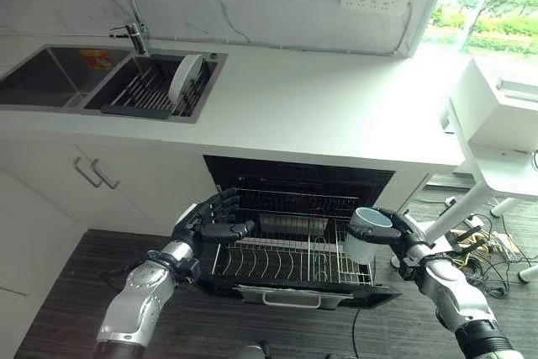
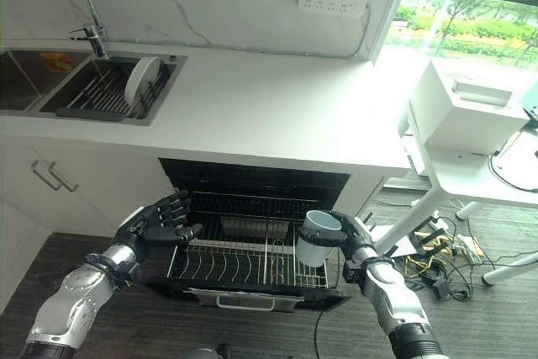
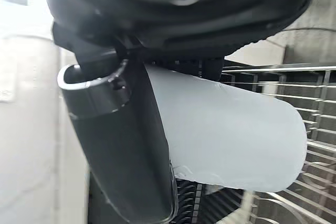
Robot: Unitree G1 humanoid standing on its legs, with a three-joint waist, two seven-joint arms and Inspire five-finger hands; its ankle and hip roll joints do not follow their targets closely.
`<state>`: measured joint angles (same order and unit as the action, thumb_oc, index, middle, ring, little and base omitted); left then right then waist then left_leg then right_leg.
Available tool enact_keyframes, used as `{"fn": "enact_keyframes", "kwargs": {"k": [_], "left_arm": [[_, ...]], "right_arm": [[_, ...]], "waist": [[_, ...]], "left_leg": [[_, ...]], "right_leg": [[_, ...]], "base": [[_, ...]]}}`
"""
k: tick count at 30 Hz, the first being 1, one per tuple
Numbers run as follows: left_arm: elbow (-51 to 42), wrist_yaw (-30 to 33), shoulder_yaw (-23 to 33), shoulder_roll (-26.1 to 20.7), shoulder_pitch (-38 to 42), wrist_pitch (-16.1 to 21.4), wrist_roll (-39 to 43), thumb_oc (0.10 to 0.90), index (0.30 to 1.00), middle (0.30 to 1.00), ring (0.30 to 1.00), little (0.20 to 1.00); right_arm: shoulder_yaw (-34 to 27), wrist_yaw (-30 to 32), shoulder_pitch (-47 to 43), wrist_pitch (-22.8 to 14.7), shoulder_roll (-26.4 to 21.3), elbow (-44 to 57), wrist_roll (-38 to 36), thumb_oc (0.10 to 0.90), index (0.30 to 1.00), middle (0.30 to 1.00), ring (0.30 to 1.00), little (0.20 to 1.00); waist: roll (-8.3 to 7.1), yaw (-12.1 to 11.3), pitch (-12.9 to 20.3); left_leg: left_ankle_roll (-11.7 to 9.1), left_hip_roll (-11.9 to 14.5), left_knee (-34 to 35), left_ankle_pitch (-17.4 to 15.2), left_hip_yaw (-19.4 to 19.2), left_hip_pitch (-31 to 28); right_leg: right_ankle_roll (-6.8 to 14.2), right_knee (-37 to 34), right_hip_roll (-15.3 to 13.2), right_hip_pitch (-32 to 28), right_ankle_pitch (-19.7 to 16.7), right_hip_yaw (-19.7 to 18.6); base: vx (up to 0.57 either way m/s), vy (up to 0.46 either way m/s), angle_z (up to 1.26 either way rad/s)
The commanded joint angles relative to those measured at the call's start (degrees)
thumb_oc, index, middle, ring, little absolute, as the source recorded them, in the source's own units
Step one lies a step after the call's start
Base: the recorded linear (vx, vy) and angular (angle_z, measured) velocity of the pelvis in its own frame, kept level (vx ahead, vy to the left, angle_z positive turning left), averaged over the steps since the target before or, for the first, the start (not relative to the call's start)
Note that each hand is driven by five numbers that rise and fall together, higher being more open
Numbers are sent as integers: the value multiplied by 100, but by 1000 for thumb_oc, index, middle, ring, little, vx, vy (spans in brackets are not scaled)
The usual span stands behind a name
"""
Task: Place the dishes in the dishwasher.
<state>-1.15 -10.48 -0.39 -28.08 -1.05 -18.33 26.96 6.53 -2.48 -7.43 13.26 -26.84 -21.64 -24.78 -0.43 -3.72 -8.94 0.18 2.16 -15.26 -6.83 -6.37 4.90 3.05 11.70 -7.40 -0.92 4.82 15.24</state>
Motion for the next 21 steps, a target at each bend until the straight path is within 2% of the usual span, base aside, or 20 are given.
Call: {"fn": "enact_keyframes", "kwargs": {"k": [1,11,21], "left_arm": [[-620,46,71,-106,387,552,594,800,900,900,900,900],[-732,-64,-52,-177,349,616,733,800,900,900,900,900],[-865,-86,-117,-271,309,663,827,800,900,900,900,900]], "right_arm": [[-58,49,-765,-497,-279,282,34,400,300,300,300,300],[162,16,-1042,-555,-347,-770,-108,400,300,300,300,300],[319,169,-1291,-774,-425,-1629,-231,400,300,300,300,300]], "waist": [[61,-35,282],[82,-207,232],[133,-317,227]], "left_leg": [[-343,313,-193,-536,-179,-245],[-390,291,-193,-506,-76,-239],[-420,313,-193,-463,-26,-227]], "right_leg": [[172,549,-37,142,802,130],[164,549,-92,67,811,288],[138,549,-116,19,818,390]], "base": [[16,-17,15],[7,-25,9],[1,-35,6]]}}
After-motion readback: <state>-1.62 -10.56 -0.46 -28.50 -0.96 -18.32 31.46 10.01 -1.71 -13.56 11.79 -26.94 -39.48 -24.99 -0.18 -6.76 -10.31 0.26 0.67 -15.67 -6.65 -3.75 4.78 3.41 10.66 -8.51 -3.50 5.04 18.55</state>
